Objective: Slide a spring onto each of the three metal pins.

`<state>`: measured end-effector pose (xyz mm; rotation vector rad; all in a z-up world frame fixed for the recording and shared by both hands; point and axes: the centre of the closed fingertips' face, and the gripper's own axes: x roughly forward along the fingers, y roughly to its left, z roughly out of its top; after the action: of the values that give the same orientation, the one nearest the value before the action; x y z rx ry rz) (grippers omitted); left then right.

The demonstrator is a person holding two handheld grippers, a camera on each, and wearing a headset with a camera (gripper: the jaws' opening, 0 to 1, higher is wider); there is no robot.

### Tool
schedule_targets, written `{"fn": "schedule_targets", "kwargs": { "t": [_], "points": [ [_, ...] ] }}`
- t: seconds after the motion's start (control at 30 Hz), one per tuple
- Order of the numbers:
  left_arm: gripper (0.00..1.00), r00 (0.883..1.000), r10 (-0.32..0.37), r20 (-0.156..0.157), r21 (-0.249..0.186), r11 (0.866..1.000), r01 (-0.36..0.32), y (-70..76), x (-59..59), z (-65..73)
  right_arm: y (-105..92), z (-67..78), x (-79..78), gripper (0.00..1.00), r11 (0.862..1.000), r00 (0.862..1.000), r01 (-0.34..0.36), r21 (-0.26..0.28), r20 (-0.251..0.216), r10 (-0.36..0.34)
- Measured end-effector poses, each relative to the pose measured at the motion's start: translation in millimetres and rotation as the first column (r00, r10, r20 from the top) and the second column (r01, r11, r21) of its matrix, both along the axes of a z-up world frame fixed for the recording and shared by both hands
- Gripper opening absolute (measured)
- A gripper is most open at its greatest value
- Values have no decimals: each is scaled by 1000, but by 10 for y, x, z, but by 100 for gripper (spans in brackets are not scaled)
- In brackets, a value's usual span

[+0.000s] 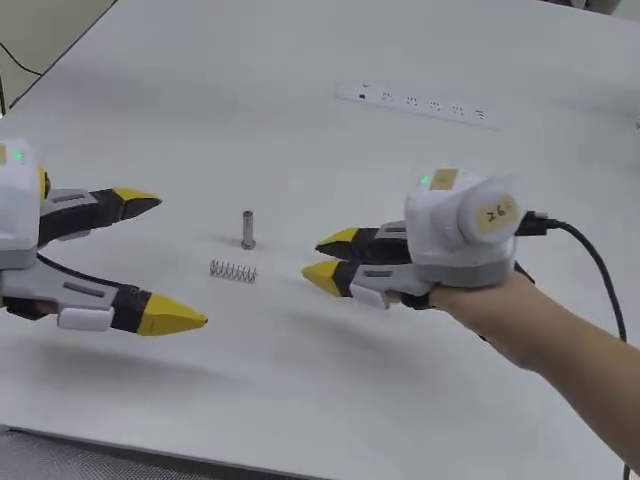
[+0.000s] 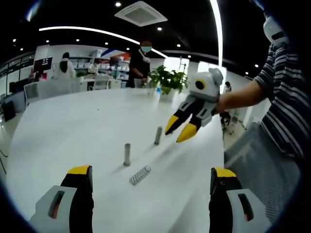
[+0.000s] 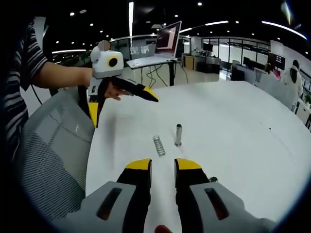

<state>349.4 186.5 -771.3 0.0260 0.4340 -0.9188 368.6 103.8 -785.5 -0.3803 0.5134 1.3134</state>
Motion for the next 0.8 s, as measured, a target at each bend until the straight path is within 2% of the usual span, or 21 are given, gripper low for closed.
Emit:
{"fn": "schedule_targets", "kwargs": {
  "t": [0.17,0.3,0.5,0.8],
  "points": [
    [98,1000,7,1,-2,1000,-7,20,-6,0,272,-66,-70,16,997,997,-73,-32,26,74],
    [98,1000,9,1,-3,1000,-9,28,-15,-1,416,-133,-63,16,994,994,-97,-54,38,100],
    [98,1000,13,3,-1,1000,-13,43,-22,4,526,-208,-28,15,992,993,-108,-70,31,111],
    [98,1000,10,2,5,1000,-10,50,-36,3,620,-461,39,13,979,991,-127,-157,26,132]
  ]
}}
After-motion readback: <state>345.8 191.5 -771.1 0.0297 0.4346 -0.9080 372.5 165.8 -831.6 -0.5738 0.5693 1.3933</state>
